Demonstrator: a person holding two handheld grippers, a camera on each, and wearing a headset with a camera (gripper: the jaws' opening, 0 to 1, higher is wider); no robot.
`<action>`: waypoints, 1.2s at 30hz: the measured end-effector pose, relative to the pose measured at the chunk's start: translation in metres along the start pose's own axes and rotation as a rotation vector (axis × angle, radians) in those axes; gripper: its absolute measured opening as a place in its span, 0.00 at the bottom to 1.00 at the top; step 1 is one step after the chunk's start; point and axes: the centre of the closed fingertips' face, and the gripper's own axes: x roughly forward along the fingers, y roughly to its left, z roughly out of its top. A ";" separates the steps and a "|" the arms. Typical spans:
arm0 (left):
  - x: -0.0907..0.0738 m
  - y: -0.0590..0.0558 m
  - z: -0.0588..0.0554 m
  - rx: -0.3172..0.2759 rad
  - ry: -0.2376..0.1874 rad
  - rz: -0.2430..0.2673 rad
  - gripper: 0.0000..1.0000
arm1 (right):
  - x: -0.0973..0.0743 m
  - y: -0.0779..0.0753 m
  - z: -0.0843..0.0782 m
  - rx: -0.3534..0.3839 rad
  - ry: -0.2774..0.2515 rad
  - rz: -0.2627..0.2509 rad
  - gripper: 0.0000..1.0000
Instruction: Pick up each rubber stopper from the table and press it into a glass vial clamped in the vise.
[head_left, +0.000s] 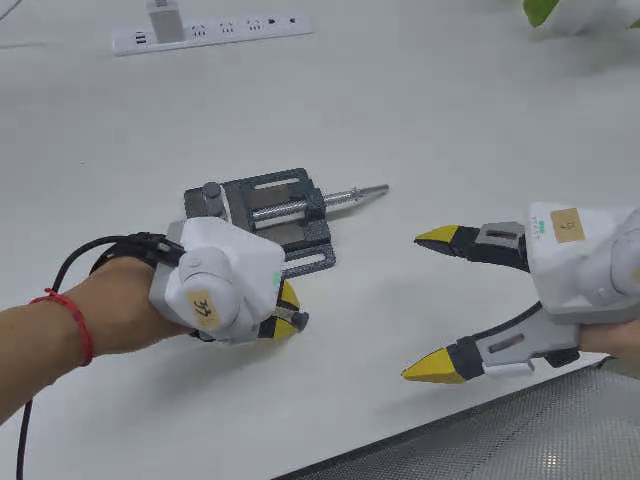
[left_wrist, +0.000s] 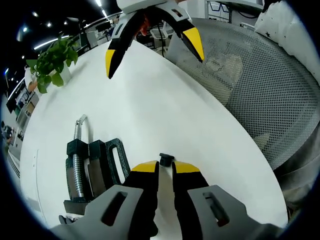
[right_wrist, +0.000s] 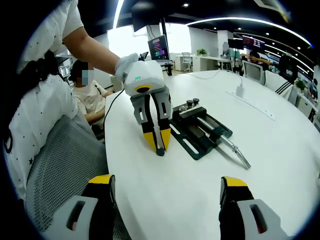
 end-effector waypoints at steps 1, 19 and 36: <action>0.001 0.000 0.000 0.000 0.001 -0.002 0.07 | 0.000 0.000 0.001 0.000 -0.002 -0.001 0.85; 0.000 0.003 0.000 -0.033 -0.006 0.028 0.05 | 0.004 0.001 0.007 -0.002 -0.004 0.007 0.84; -0.039 0.007 0.031 -0.388 -0.249 0.176 0.05 | 0.007 0.000 0.060 -0.017 -0.067 0.051 0.74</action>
